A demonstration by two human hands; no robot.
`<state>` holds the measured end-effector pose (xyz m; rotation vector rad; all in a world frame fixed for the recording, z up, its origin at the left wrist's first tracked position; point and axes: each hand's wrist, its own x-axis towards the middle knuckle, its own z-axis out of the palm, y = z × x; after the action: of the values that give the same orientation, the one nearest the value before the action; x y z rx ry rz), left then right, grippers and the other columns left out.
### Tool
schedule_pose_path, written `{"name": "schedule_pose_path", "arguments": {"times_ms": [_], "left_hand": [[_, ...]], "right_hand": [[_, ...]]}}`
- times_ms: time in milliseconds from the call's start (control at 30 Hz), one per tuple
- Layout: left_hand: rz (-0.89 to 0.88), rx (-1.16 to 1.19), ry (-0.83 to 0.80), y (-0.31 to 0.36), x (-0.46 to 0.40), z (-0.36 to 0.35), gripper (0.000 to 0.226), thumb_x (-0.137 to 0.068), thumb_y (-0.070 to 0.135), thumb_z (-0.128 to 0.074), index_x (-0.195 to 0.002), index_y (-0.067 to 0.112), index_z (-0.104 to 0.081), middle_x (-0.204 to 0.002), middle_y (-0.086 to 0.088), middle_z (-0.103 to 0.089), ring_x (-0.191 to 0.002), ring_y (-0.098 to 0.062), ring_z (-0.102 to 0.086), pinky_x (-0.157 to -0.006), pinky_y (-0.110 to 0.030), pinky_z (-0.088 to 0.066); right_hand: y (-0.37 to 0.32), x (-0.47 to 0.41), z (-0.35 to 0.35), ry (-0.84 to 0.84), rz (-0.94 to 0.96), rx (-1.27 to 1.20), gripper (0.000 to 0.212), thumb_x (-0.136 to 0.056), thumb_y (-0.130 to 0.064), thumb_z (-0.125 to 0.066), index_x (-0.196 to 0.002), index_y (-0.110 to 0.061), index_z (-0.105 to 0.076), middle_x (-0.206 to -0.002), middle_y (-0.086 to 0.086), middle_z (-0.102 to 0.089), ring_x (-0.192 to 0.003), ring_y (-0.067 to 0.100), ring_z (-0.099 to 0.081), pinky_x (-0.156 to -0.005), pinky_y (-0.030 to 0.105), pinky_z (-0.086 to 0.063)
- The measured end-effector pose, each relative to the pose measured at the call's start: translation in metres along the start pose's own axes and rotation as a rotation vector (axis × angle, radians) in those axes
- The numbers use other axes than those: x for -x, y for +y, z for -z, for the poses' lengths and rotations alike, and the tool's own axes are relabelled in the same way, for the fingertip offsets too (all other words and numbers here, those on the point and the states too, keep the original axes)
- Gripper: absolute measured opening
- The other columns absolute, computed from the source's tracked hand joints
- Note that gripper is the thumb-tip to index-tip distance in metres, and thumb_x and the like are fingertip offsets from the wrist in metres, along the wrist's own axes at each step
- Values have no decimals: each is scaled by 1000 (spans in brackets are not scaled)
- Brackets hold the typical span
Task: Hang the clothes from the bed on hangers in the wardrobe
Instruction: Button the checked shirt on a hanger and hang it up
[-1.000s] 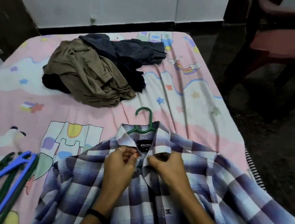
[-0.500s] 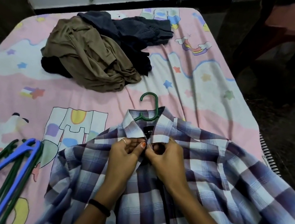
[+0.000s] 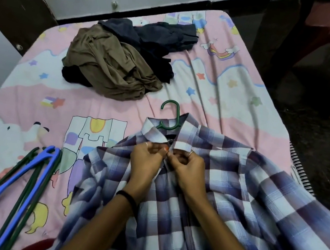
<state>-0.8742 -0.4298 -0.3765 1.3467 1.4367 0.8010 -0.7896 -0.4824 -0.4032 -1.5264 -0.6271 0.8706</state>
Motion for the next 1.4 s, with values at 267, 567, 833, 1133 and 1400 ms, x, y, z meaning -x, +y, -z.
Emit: {"name": "schedule_pose_path", "arguments": {"times_ms": [267,567,833,1133,1400], "left_hand": [[-7,51,-97,-15,-17,3,8,-85,4,-67,-91,7,-71,-82,-3,-73,-67,-4,-67,-55,-14,-47],[6,245,-159,-29,-28,2,9,-84,2,-67,-83,11,-71,-86,-10,-74,-83,-23,-72,-76,-37,-56],[-198,42,-64,-28,-26,6,4,-84,6,-68,-84,7,-72,-79,-1,-74,-75,-10,-70,-73,-37,-58],[-257,-30,-75,-21,-25,12,7,-86,10,-67,-89,7,-73,-83,-1,-74,-74,-14,-70,-63,-44,-57],[-454,-185,-109,-13,-20,13,25,-89,25,-53,-90,9,-72,-81,-5,-73,-74,-20,-69,-69,-40,-55]], "right_hand": [[6,-4,-18,181,-36,85,26,-73,-33,-73,-73,-7,-71,-67,1,-72,-66,18,-69,-69,45,-57],[-1,5,-39,336,-20,87,19,-83,-17,-71,-68,-6,-65,-63,7,-67,-57,11,-55,-59,37,-50],[-5,4,-41,282,1,144,24,-85,-16,-67,-64,-4,-63,-57,3,-62,-51,8,-48,-53,29,-42],[-10,-1,-29,151,-74,20,28,-95,-7,-52,-70,1,-63,-61,8,-65,-59,16,-58,-60,32,-49],[-16,-7,-21,41,-148,-143,14,-90,-7,-63,-91,4,-71,-83,15,-74,-74,22,-70,-65,26,-56]]}}
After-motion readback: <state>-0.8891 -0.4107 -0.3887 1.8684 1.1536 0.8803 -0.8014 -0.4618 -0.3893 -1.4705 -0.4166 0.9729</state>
